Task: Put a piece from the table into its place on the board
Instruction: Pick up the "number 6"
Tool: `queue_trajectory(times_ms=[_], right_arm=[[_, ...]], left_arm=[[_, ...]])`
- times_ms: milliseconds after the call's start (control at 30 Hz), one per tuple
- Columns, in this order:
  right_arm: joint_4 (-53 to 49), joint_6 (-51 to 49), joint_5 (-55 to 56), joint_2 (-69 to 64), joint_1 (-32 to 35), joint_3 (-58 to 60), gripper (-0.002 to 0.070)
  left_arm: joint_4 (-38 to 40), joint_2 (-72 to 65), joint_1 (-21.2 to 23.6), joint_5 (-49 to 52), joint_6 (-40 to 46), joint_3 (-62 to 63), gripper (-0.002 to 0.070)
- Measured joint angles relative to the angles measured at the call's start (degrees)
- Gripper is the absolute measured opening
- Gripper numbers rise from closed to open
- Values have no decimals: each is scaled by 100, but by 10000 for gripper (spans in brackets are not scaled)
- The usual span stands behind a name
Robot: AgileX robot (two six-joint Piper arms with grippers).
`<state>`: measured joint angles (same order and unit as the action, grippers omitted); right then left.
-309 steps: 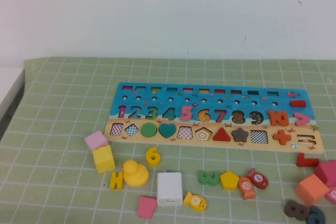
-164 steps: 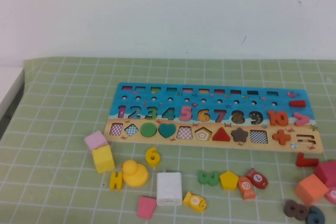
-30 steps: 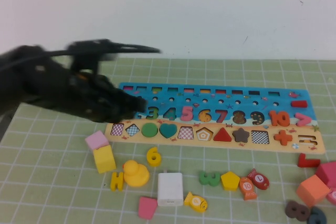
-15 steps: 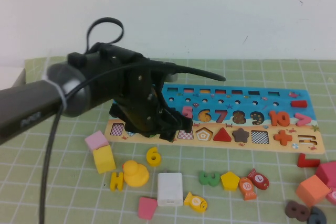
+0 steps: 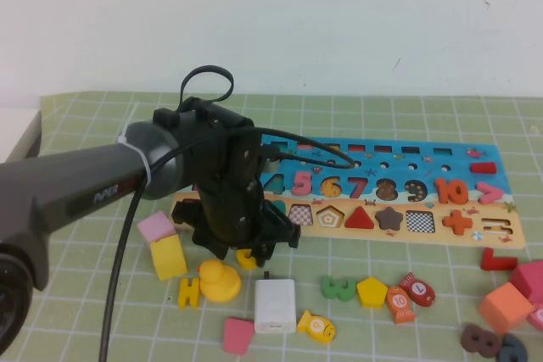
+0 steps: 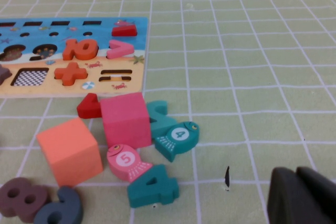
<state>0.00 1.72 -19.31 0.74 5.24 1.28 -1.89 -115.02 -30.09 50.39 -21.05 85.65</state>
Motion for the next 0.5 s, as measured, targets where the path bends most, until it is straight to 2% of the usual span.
queue_trajectory(times_ms=[133,367,500], right_arm=[[0,0,0,0,0,0,4],[0,0,0,0,0,0,4],[0,0,0,0,0,0,4]], left_arm=[[0,0,0,-63,-26,0,405],[10,0,0,-86,-20,0,290],[10,0,0,-86,1,0,277]])
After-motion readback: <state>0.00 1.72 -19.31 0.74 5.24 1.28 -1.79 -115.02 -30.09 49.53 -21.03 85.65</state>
